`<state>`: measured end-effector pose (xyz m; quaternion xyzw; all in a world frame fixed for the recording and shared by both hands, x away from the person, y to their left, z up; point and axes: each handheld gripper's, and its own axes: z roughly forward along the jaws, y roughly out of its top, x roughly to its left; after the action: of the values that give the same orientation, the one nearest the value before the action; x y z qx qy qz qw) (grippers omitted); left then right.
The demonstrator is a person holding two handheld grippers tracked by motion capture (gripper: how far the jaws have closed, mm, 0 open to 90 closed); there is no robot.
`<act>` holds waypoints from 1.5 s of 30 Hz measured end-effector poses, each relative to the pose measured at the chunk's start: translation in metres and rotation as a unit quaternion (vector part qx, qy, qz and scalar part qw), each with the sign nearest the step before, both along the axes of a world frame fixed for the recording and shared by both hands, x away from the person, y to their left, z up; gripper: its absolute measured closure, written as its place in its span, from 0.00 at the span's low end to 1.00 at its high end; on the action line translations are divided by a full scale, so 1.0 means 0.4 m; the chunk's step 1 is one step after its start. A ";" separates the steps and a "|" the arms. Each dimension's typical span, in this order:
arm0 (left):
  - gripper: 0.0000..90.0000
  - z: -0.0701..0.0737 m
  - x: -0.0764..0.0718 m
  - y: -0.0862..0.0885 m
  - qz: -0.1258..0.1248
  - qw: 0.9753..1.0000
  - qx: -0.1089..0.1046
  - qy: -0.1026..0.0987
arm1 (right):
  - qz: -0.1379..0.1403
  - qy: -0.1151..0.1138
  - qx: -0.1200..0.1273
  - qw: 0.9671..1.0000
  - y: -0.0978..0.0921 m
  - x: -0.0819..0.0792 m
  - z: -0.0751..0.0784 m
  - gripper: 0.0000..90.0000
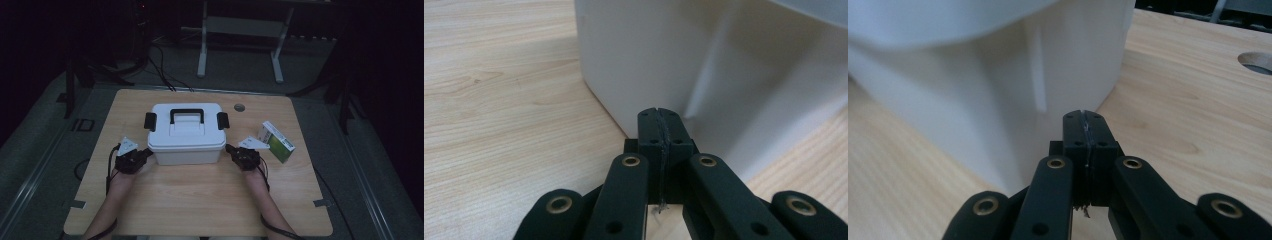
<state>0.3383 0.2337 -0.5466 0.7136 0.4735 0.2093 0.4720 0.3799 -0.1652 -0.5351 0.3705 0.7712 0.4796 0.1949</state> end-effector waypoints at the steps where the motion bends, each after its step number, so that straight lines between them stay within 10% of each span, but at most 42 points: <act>1: 0.99 0.002 0.002 0.001 0.002 1.000 -0.003 -0.003 | -0.001 0.001 0.004 1.000 0.004 0.005 0.001 0.99; 21: 1.00 0.027 0.000 -0.010 -0.024 1.000 0.014 -0.011 | 0.010 -0.003 0.019 1.000 0.021 0.015 0.016 1.00; 45: 1.00 0.034 -0.081 -0.060 -0.061 0.998 0.031 -0.011 | 0.023 0.003 0.032 0.999 -0.048 -0.089 0.014 1.00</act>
<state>0.3059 0.2096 -0.5329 0.7530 0.4171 0.2024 0.4670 0.3444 -0.1846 -0.5295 0.3601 0.7642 0.5075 0.1695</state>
